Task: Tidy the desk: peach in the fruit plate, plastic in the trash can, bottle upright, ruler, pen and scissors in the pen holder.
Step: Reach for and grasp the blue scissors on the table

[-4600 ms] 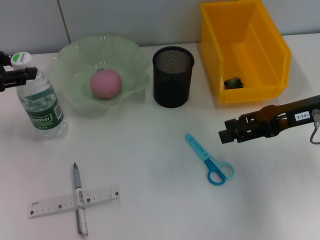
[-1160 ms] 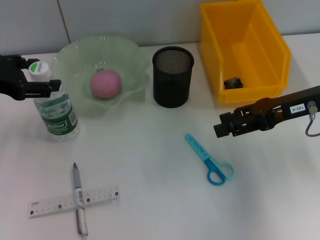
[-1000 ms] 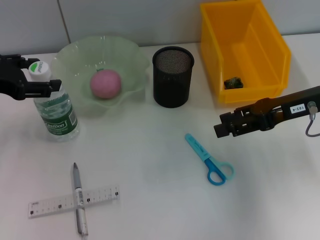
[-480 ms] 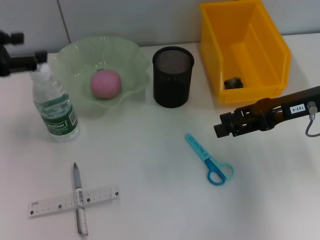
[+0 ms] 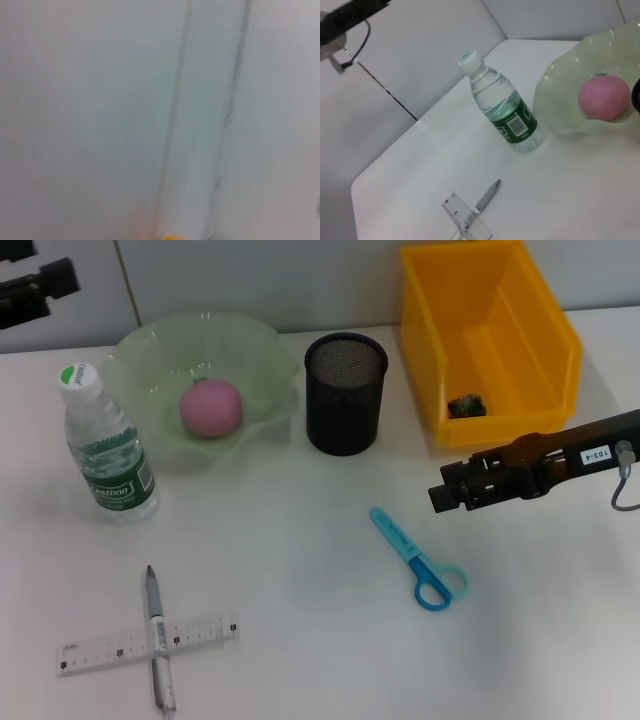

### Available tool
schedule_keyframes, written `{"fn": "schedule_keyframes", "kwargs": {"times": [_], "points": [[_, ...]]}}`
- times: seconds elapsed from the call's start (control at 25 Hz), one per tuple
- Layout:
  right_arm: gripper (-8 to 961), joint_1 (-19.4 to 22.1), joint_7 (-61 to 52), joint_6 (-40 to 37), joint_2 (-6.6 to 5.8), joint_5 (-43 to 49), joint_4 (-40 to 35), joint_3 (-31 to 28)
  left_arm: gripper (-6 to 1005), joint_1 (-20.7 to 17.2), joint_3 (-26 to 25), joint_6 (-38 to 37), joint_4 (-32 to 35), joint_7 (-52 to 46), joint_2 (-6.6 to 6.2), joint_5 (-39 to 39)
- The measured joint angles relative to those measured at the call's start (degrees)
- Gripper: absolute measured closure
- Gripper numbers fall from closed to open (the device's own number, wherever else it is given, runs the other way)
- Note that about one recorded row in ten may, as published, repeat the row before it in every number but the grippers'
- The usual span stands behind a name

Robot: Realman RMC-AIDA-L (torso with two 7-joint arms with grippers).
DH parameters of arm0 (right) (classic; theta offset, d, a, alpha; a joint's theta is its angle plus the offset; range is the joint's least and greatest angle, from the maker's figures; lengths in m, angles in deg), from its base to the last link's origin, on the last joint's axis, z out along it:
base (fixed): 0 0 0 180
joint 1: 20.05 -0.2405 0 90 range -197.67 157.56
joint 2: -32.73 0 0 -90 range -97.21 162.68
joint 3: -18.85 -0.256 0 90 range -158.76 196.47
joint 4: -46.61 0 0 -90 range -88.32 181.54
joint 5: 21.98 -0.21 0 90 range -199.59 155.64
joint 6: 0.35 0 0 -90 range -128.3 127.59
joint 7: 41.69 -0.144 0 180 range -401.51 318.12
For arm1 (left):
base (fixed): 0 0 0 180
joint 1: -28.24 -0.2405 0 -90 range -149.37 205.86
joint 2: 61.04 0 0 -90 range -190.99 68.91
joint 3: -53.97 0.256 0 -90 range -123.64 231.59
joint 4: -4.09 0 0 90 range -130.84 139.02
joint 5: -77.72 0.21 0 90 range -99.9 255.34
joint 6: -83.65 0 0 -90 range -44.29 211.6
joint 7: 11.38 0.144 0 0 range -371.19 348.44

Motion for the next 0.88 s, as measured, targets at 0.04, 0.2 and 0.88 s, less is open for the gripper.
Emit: {"fn": "schedule_keyframes", "kwargs": {"times": [0.04,0.2,0.88], "points": [[220,0.0,0.0,0.0,0.00,0.0,0.0,0.0,199,-0.1,0.0,-0.8,-0.7,0.2,0.29,-1.4],[221,-0.1,0.1,0.0,0.00,0.0,0.0,0.0,199,0.0,0.2,-4.5,-7.7,2.8,1.22,-6.0],[221,0.4,-0.6,0.8,-0.04,0.5,0.1,0.3,200,-5.1,18.6,-6.0,-25.0,31.5,-1.13,-7.2]]}}
